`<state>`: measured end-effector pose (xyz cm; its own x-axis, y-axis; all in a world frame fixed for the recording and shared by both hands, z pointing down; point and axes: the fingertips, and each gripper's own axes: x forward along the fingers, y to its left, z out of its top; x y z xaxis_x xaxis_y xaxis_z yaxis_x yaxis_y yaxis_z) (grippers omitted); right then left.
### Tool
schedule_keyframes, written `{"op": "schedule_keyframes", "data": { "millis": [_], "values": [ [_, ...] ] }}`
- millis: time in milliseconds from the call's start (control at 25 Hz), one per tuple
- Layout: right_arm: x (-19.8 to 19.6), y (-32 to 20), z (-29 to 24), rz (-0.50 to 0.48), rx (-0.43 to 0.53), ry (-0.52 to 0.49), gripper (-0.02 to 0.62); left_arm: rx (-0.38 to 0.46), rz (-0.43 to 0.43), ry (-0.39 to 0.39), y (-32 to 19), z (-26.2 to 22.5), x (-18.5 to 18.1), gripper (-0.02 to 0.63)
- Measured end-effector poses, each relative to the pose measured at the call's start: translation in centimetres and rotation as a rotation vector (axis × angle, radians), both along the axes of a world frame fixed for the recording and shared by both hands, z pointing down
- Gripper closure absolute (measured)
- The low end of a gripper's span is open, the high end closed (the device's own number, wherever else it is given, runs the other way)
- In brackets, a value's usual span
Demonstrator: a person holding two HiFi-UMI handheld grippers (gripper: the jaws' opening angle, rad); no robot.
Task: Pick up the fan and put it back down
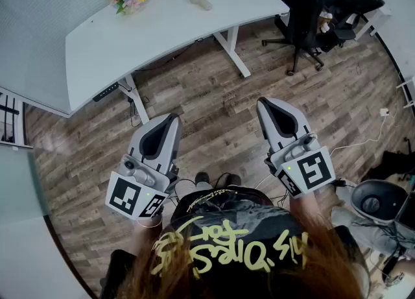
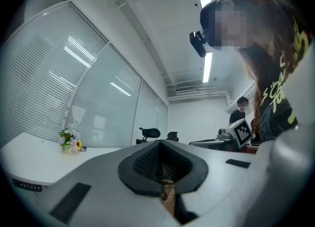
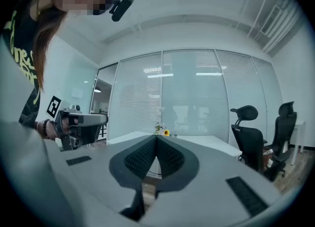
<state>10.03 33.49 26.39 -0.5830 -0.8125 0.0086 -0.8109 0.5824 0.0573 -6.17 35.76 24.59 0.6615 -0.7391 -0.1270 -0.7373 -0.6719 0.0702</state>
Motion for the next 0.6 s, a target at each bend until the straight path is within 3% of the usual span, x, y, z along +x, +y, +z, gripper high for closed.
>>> {"op": "schedule_keyframes", "data": {
  "millis": [400,600],
  "values": [
    [1.6,0.4,-0.3,0.026,0.009,-0.019,0.592,-0.001,0.005,-0.001,-0.1,0.2,0.8,0.614],
    [2.7,0.9,-1.9,0.045,0.075,-0.089,0.592,0.011,-0.004,0.005,0.0,-0.2,0.5,0.614]
  ]
}}
